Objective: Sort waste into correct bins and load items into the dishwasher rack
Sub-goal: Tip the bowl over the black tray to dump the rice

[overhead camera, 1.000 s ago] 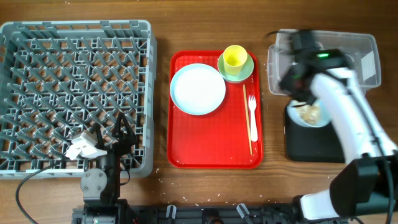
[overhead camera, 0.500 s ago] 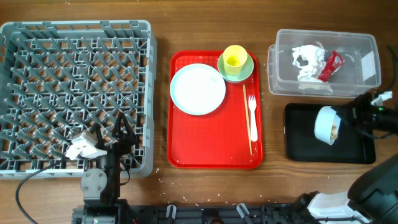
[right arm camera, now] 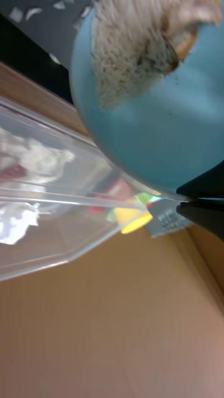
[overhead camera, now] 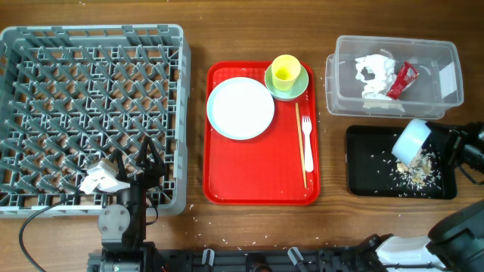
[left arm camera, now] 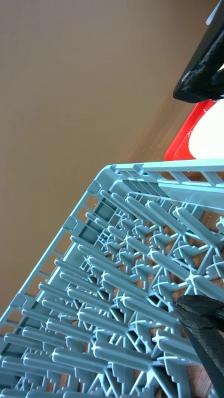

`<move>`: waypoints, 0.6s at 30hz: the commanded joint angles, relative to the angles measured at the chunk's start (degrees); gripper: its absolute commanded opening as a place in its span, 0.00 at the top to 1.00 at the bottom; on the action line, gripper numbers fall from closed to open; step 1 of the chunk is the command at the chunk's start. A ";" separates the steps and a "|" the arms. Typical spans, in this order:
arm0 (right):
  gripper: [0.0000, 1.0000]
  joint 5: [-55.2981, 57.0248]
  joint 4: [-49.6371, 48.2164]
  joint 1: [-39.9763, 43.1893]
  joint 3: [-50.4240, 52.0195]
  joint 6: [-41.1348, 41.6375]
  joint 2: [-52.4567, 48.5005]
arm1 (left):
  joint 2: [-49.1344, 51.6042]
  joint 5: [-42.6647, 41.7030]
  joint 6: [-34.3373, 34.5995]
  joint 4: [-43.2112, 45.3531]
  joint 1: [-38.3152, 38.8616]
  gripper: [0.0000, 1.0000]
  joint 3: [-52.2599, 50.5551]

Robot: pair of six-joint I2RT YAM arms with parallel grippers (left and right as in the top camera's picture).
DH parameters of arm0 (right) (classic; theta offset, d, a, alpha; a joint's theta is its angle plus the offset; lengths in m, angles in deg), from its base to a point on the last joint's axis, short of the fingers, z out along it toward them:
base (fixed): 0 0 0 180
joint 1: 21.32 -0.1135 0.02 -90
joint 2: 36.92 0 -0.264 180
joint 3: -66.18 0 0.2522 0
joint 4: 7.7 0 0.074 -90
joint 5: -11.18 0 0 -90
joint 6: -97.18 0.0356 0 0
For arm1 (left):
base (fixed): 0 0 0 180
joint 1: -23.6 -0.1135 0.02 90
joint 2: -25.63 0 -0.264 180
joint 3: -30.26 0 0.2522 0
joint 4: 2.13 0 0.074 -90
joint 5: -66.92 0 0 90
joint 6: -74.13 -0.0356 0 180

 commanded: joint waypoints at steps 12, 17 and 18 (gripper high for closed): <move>0.96 -6.91 8.04 3.87 0.13 -10.71 -9.55 | -0.42 0.98 0.11 -0.15 0.22 0.00 -0.04; 0.96 -5.31 -0.76 4.63 0.13 -4.70 -9.57 | -0.42 0.98 0.11 -0.15 0.22 0.00 -0.04; 0.96 -6.08 1.64 4.68 0.13 -4.31 -9.57 | -0.42 0.98 0.11 -0.15 0.22 0.00 -0.04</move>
